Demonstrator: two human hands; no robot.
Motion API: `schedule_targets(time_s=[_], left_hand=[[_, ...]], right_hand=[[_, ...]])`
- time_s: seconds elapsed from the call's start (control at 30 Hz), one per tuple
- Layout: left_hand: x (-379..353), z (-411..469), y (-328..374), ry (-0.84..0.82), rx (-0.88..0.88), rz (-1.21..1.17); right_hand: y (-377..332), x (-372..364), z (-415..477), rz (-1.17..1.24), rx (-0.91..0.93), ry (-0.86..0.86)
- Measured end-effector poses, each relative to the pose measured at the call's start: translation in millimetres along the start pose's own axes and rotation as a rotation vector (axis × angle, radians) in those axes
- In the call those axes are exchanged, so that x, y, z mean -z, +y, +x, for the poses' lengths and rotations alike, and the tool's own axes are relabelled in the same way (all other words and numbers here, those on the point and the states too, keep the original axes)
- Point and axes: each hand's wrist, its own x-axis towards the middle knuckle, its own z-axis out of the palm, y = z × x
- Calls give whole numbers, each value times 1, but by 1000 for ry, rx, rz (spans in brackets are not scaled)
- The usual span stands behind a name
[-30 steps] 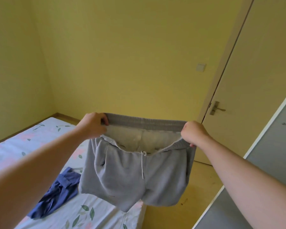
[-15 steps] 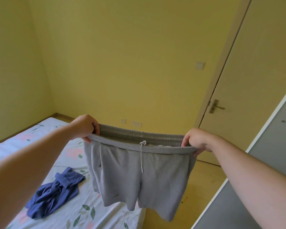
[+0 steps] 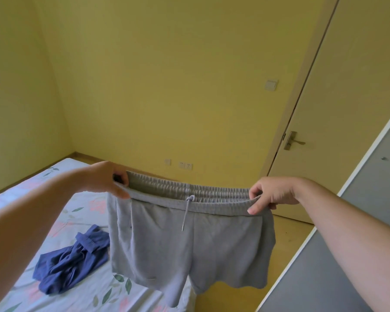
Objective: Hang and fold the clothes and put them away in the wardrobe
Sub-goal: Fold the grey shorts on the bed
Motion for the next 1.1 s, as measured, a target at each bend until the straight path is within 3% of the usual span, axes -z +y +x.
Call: schedule_targets(time_s=[0.1, 0.13, 0.2, 0.27, 0.4, 0.7, 0.83, 0.97, 1.03, 1.1], left_hand=[[10, -9, -3, -91, -18, -63], [13, -11, -3, -80, -33, -134], [12, -7, -4, 59, -19, -309], [1, 2, 0, 180, 50, -270], [-26, 11, 3, 160, 30, 16], [-37, -2, 0, 140, -14, -222], [-43, 1, 10, 172, -38, -196], [-29, 5, 0, 409, -73, -293], [-30, 3, -4, 456, -118, -205], [-50, 3, 8, 278, -136, 33]], right_hand=[[6, 3, -7, 138, 25, -186], [9, 3, -7, 208, 44, -156], [12, -1, -1, 280, 65, 81], [12, -8, 7, 260, 46, 256], [14, -23, 16, 121, 29, 260], [37, -34, 6, 226, 68, 276], [31, -34, 6, 195, 30, 328], [34, -28, -3, 501, 208, 376], [36, -28, -5, 346, 217, 433], [35, -32, 3, -27, 97, 492]])
